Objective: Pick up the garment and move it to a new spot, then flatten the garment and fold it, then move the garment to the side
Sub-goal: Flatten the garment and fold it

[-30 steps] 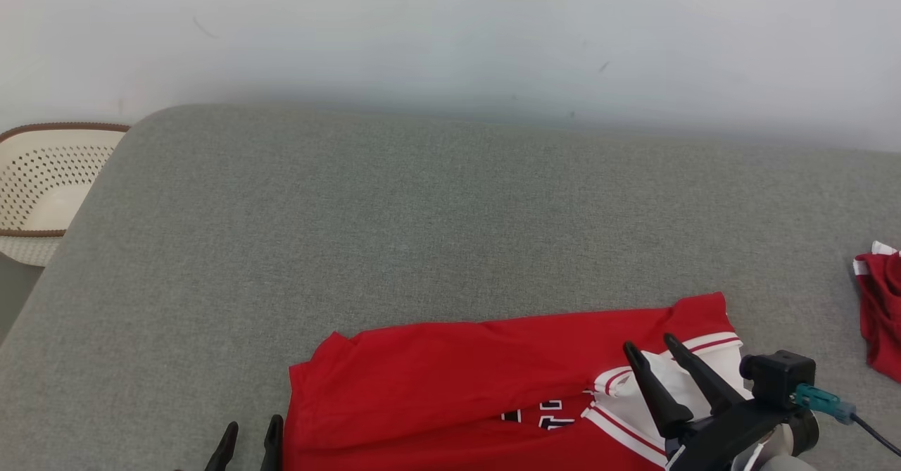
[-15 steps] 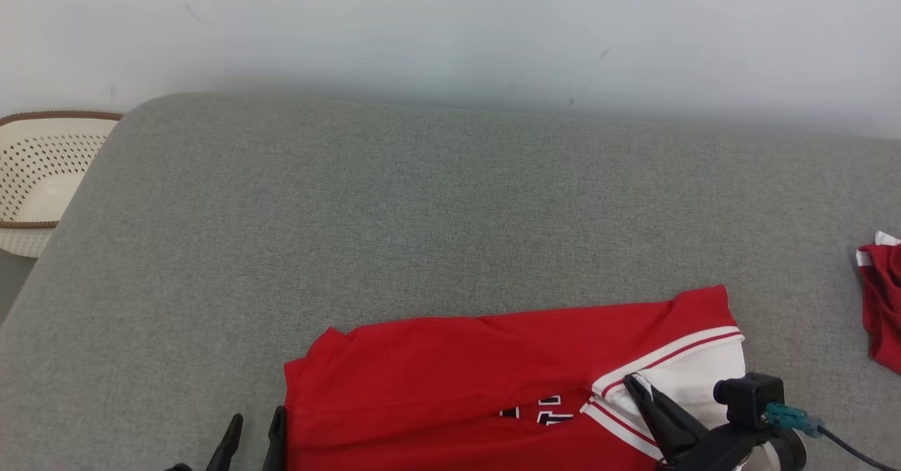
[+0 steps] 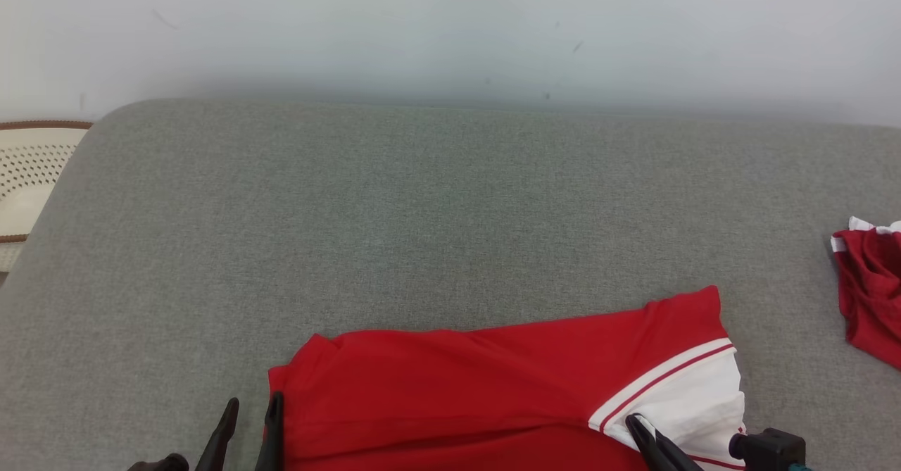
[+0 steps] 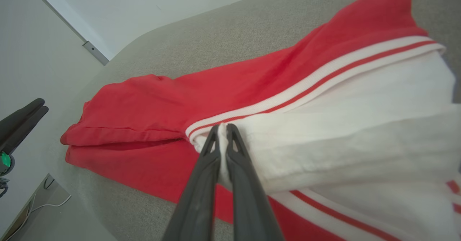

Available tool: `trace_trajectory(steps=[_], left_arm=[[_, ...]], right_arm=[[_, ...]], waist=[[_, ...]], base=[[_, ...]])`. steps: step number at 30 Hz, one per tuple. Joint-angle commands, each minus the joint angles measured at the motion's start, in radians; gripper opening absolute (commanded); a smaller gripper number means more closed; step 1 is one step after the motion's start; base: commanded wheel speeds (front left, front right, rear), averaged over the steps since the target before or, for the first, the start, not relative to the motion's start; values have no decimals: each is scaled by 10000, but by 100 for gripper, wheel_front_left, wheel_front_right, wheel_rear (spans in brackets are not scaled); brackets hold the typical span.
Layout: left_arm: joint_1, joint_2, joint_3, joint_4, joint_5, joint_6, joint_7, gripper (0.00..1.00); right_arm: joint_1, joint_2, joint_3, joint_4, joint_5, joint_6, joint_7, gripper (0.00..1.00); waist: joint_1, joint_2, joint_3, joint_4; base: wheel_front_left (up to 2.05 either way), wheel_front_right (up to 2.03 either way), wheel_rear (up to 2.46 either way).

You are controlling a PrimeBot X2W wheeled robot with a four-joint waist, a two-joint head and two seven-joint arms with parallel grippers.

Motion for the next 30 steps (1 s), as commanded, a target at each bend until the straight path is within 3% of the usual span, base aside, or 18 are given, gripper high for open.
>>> trace_trajectory(steps=[1,2,4,5,17,24,30], left_arm=[[19,47,28,-43,77,-2,-8,100],[19,47,28,-43,77,-2,-8,100],[4,43,48,-69,86,-2,-9,100],[-6,42,44,-76,83,-2,-9,100],[-71,49,86,-60,126,-2,-8,100],[-41,31,17,-17,123,-2,-9,100],[-8,23,-132,36,79,-2,-9,100]], right_arm=[[248,39,-185,-240,-153,-11,-47,0],[248,39,-185,-240,-153,-11,-47,0],[589,81,-443,-465,-342,-11,-46,63],[768,88,-534,-511,-402,-11,-46,100],[2203,91,-2066,-914,-1252,-11,-49,100],[1904,422,-3428,-1031,-1852,-11,-49,100],[1301,613,-3852,-679,-2172,-13,-50,100]], waist=[[0,-1,14,-77],[0,-1,14,-77],[0,-1,15,-125],[0,-1,16,-145],[0,-1,35,-370],[0,-1,-65,-411],[0,-1,-135,-335]], base=[[0,0,0],[0,0,0],[0,0,0],[0,0,0],[0,0,0],[0,0,0],[0,0,0]])
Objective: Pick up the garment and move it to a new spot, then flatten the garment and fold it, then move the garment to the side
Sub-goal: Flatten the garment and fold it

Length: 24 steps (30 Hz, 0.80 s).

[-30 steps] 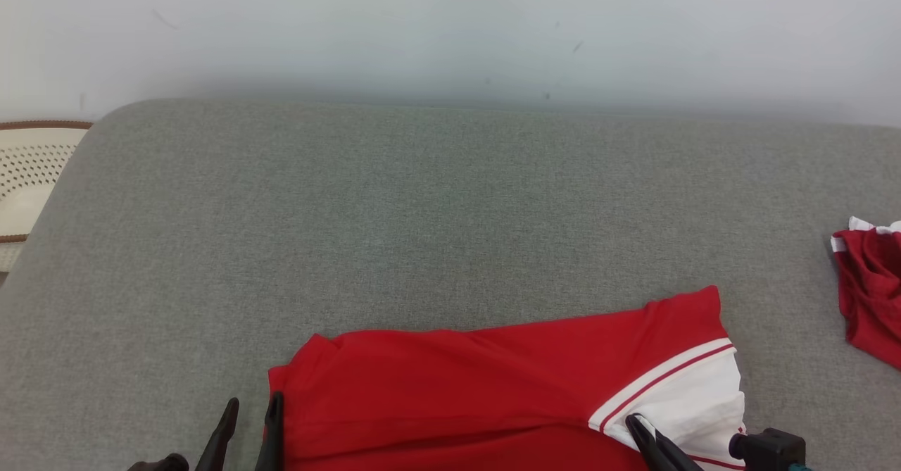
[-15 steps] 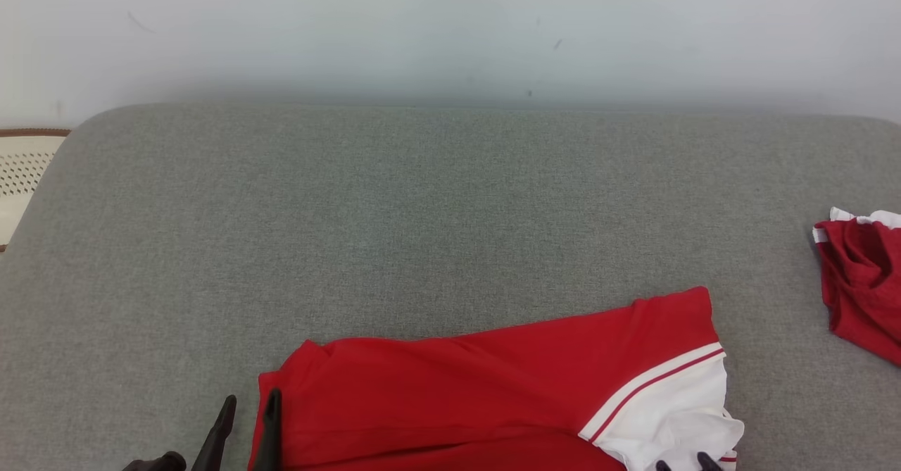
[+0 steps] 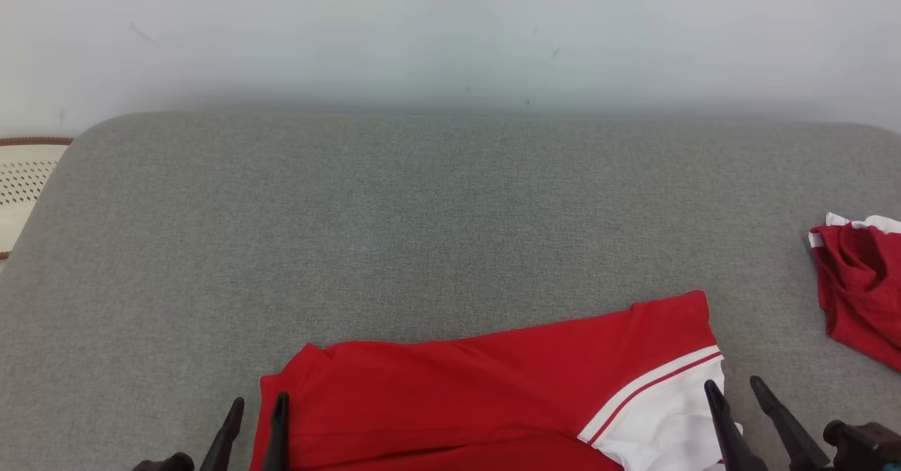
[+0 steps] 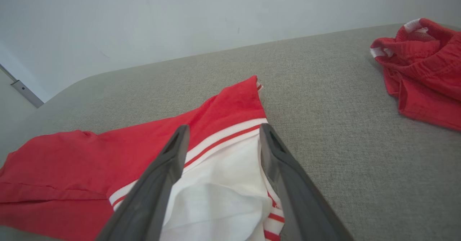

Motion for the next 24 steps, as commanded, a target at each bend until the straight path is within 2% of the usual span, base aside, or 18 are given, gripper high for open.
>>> trace_trajectory(steps=[1,14,24], left_arm=[[15,26,-69,68,56,-2,-10,100],[-141,14,-255,-3,45,-2,-11,100],[-141,-15,-238,20,5,-2,-9,100]], right_arm=[[-240,55,-101,195,-122,-11,-46,100],[-1906,323,-178,2232,-413,-11,-45,100],[-2059,408,46,2729,-437,-11,-46,100]], waist=[[0,-1,-24,54],[0,-1,247,457],[0,-1,350,616]], base=[[0,0,0],[0,0,0],[0,0,0]])
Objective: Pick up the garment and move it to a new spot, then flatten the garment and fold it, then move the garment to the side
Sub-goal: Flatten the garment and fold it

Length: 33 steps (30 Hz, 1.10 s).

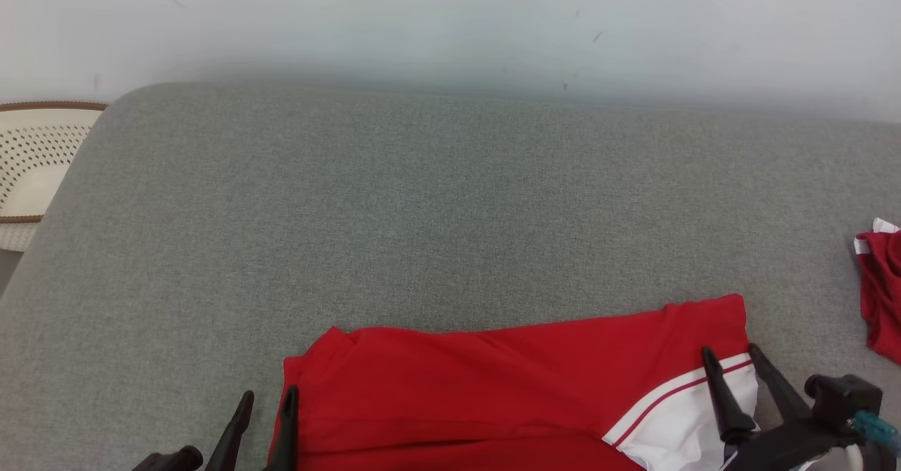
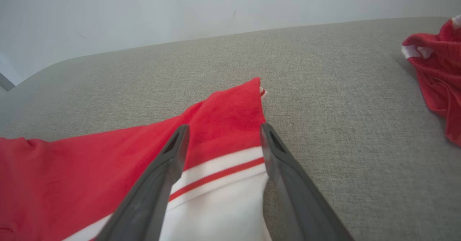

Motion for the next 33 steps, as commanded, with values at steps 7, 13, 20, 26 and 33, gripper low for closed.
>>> trace_trajectory(steps=[7,13,20,26,33], left_arm=[[94,-21,109,23,-48,-2,-11,100],[98,-46,128,66,-64,-2,-11,100],[84,-56,128,50,-73,-2,-11,100],[150,-60,110,57,-75,-2,-9,100],[247,-84,162,15,-76,-2,-11,100]], right_arm=[[917,-167,427,-394,-16,-13,-47,100],[1487,-167,554,-292,-88,-13,-48,100],[1751,-204,313,-375,-269,-13,-49,100],[2094,-474,828,-556,-205,-13,-49,100],[2146,-414,473,-658,-132,-11,-49,100]], waist=[[-1,-1,-59,-120],[-1,-1,-103,-347],[-1,-1,-174,-513],[-1,-1,-265,-547],[-1,-1,-311,-617]], base=[[0,0,0],[0,0,0],[0,0,0],[0,0,0],[0,0,0]])
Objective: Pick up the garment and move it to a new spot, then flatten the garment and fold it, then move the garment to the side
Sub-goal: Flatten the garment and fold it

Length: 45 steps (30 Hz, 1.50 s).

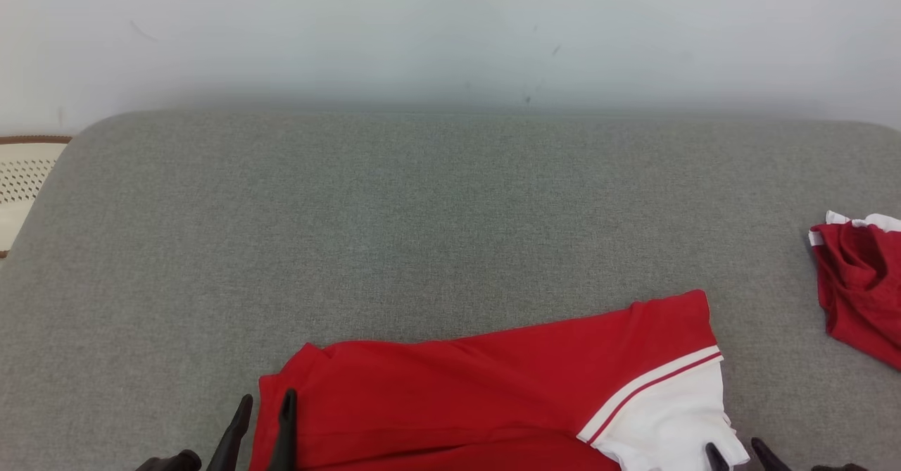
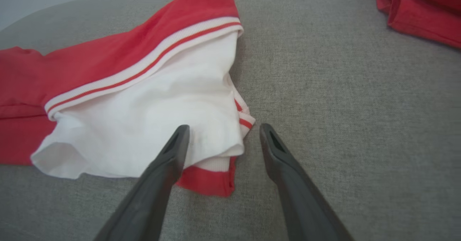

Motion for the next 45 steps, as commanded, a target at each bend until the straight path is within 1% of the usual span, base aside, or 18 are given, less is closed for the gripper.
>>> trace_trajectory(steps=[1,5,10,15,20,29,33,36,38,39,40,41,42,45], left_arm=[[185,11,56,5,22,-2,-9,100],[168,3,31,1,40,-2,-9,100],[32,-8,-120,16,43,-2,-9,100],[-19,134,-193,47,33,-2,-11,100],[-80,197,-225,70,70,-2,-11,100],[-155,298,-314,58,35,-2,-11,100],[-162,339,-314,30,21,-2,-11,100],[-193,361,-338,16,23,-2,-9,100],[-241,360,-355,2,54,-2,-11,100],[-256,360,-360,-15,68,-2,-11,100],[-256,358,-359,-23,84,-2,-9,100],[-242,351,-353,-28,93,-2,-9,100],[-222,346,-348,-29,103,-2,-11,100],[-223,324,-331,-35,117,-2,-11,100]], right_arm=[[-103,51,-126,-40,-40,-15,-47,100],[-305,128,-398,-63,-202,-13,-49,100],[-595,313,-738,108,-371,-13,-49,100],[-964,504,-1125,517,-402,-15,-47,100],[-1304,656,-1256,930,-310,-13,-47,100],[-1929,962,-693,2363,301,-13,-9,100],[-2091,1155,-97,2818,709,-4,57,100],[-2104,1292,676,3147,1194,39,147,100],[-2125,1378,1299,3245,1621,56,296,67],[-2157,1375,1559,3283,1806,57,366,47],[-2184,1349,1808,3295,1973,60,389,42],[-2225,1355,2040,3296,2221,67,411,29],[-2284,1337,2238,3328,2402,67,423,1],[-2481,1132,2589,3475,2830,48,371,0]], waist=[[0,0,0,-23],[0,0,7,-23],[0,0,53,153],[0,0,191,477],[0,0,347,768],[0,0,560,1124],[0,0,606,1173],[0,0,623,1195],[0,0,636,1204],[0,0,644,1200],[0,0,648,1194],[0,0,648,1188],[0,0,649,1178],[0,0,647,1155]], base=[[0,0,0],[0,0,0],[0,0,0],[0,0,0],[0,0,0],[0,0,0],[0,0,0],[0,0,0],[0,0,0],[0,0,0],[0,0,0],[0,0,0],[0,0,0],[0,0,0]])
